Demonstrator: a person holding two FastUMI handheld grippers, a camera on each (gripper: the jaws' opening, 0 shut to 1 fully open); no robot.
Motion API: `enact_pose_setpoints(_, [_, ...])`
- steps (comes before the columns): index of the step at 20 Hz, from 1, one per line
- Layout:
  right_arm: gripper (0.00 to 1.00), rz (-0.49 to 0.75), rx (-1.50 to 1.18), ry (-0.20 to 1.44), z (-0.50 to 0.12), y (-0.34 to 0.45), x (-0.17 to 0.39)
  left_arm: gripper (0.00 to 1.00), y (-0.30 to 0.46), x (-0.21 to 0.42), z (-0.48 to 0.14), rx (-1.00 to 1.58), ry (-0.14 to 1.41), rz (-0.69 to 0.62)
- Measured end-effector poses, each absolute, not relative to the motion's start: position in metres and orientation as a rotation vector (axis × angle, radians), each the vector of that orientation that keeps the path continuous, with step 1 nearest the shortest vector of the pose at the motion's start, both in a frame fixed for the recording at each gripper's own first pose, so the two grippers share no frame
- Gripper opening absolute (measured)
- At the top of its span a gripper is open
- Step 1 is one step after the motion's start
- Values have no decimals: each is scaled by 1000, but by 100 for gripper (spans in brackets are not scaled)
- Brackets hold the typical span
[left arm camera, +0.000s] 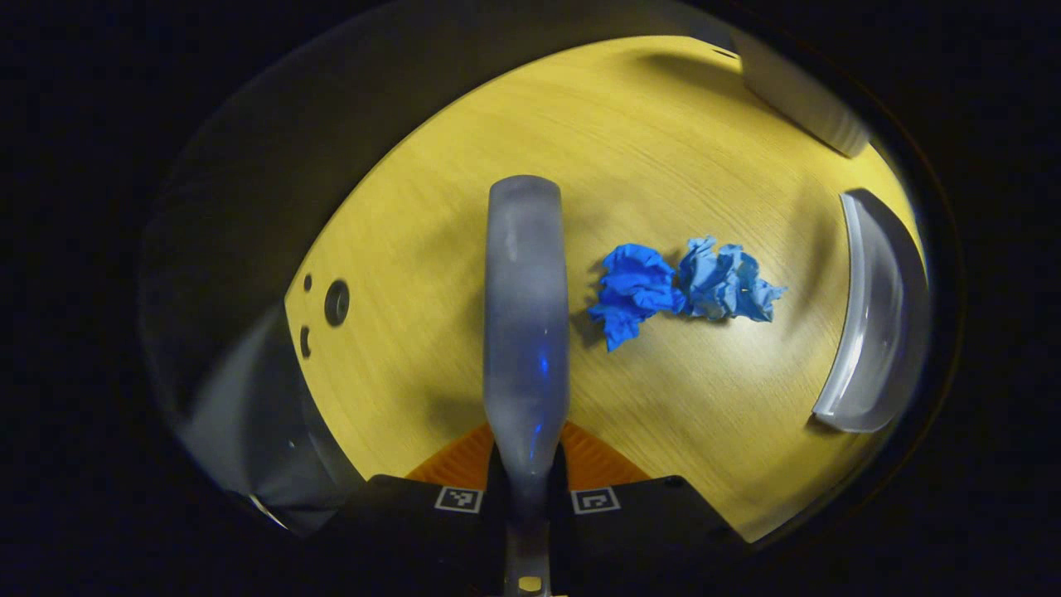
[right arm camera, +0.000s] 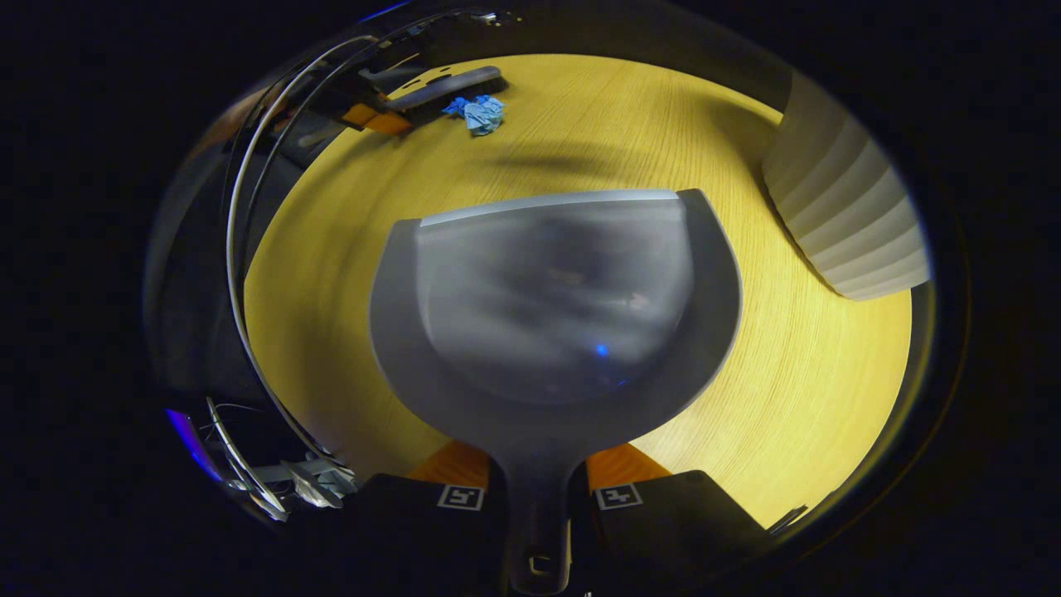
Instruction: Pick up the small broom and dustpan from the desktop, sweep the trash into the dustpan with the broom, and then empty the trash into the garbage bin.
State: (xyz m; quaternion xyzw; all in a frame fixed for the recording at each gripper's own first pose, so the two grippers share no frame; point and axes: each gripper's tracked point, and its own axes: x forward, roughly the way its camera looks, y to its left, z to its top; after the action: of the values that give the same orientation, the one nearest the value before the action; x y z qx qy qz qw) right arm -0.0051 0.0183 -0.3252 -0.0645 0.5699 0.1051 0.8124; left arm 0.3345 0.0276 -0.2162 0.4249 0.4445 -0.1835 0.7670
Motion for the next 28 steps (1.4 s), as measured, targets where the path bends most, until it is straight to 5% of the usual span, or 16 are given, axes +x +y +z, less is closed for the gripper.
enact_pose_setpoints(16, [34,230,-143,1175,-326,17,2,25,-93,189,-245,799,1154,-901])
enact_pose_setpoints(22, [34,240,-132,1162,-322,19,4,24,-92,153,-236,734,1237,-932])
enact_pose_setpoints(28, [34,250,-113,1147,-323,19,7,25,-68,140,-222,567,1205,-752])
